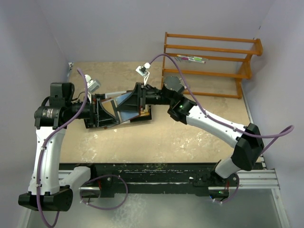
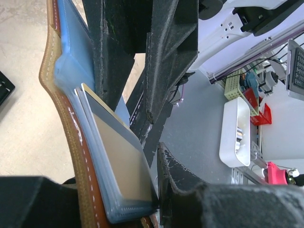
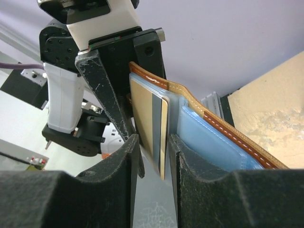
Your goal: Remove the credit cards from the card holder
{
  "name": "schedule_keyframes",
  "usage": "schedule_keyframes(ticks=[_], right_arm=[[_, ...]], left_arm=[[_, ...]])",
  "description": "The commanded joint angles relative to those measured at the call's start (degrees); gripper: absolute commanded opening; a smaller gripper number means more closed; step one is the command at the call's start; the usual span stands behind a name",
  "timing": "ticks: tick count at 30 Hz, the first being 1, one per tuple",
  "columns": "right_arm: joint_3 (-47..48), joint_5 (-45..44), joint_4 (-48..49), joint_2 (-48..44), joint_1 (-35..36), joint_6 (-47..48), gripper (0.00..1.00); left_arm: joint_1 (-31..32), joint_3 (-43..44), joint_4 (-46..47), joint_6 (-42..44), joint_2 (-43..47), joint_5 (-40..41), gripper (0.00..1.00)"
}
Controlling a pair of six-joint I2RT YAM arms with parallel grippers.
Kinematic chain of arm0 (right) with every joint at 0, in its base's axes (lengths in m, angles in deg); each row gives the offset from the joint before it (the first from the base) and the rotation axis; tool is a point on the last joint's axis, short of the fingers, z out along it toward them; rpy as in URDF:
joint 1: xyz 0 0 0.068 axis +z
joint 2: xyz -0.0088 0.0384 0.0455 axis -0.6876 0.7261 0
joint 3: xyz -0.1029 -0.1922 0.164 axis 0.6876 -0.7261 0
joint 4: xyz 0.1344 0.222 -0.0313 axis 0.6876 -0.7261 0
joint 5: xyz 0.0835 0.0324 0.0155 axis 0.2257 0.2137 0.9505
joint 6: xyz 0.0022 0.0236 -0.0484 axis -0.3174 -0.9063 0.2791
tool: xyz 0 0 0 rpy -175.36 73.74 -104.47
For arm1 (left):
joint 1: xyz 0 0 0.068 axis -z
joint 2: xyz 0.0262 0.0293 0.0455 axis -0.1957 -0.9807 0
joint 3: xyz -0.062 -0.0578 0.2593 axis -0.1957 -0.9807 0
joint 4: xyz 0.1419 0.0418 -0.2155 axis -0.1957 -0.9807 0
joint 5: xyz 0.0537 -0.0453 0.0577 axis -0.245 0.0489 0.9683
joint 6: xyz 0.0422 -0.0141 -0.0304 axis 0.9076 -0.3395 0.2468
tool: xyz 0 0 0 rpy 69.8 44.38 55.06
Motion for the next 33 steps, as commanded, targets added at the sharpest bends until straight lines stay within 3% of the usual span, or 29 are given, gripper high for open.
schedule_keyframes(ticks=[1, 4, 13, 23, 28, 33], right_arm=[[1.54, -2.25, -6.91, 1.07, 2.12, 3.65, 0.35], [0.46, -0.6, -3.21, 0.92, 2.17, 1.8, 0.33], [-4.54, 9.92, 21.79, 2.42, 2.43, -12.28, 0.31], [-7.0, 10.91, 32.02, 3.33, 2.44, -18.88, 0.3], [-6.28, 10.48, 33.88, 4.99, 2.91, -20.43, 0.31], [-4.13, 5.03, 17.33, 3.27, 3.1, -12.33, 0.4]], left_arm=[[0.51, 4.15, 3.83, 3.18, 0.85, -8.27, 0.32], [0.59, 4.19, 3.71, 3.55, 0.99, -8.92, 0.33], [0.54, 4.71, 3.16, 4.22, 0.68, -10.29, 0.32], [0.61, 4.58, 2.8, 4.85, 0.33, -10.84, 0.28], [0.54, 4.52, 2.76, 5.24, 0.54, -11.67, 0.27], [0.54, 5.09, 3.01, 6.38, 1.17, -12.4, 0.22]])
